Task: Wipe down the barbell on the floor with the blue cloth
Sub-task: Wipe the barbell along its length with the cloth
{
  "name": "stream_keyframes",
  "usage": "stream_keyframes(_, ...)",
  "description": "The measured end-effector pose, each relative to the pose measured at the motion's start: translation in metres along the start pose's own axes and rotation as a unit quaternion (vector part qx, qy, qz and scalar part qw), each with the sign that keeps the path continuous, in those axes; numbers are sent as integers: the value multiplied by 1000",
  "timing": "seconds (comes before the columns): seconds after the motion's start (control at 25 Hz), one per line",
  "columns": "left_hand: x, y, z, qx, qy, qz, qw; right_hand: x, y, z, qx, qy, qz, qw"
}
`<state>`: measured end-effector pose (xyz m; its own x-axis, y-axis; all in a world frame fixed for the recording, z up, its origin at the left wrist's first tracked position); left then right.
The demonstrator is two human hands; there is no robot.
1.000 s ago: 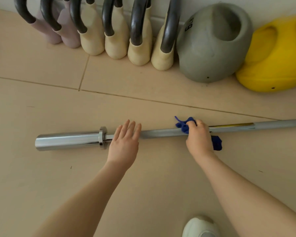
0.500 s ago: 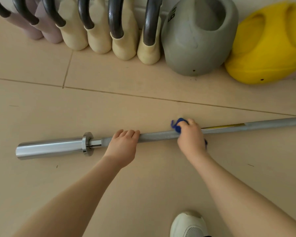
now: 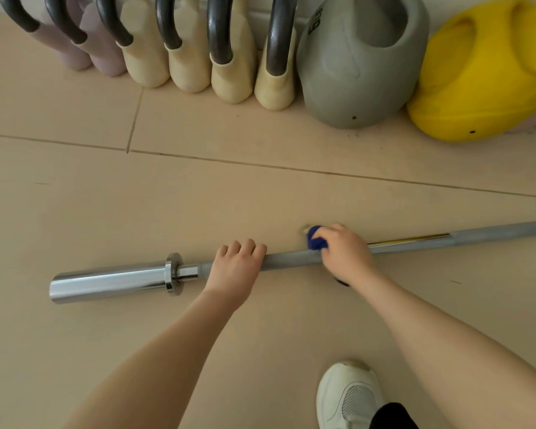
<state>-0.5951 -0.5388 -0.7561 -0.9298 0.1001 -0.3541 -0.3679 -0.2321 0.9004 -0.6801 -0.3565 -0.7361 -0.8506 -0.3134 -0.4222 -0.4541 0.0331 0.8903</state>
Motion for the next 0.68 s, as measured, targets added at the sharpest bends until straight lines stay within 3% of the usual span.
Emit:
stream_keyframes(0.12,-9,-6,1,4,-21,9,1000,-12,7,27,-15,-146,41,988)
stream_keyframes(0.32,-18,-9,8,-2,-44,19,999,-24,-9,-22,52,-13,-22,998)
stream_keyframes(0.48,-27,-12,-3,-9,-35,38,999,-24,-10,0,-1,-156,35,987)
stream_keyframes(0.68,-39,5,-30,-3,-38,-17,999,-28,-36,-87,56,1,-34,998)
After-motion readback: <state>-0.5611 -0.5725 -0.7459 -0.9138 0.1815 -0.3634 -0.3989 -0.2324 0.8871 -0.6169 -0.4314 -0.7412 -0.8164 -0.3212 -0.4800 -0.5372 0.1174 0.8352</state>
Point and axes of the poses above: each hand's wrist, its own x-axis towards the middle knuckle, its own y-axis out of the back of the hand, z = x × y, the point moved 1 cm from there along x, towards the middle knuckle, and after that the axes turned 11 degrees about -x, right-handed, at the moved point
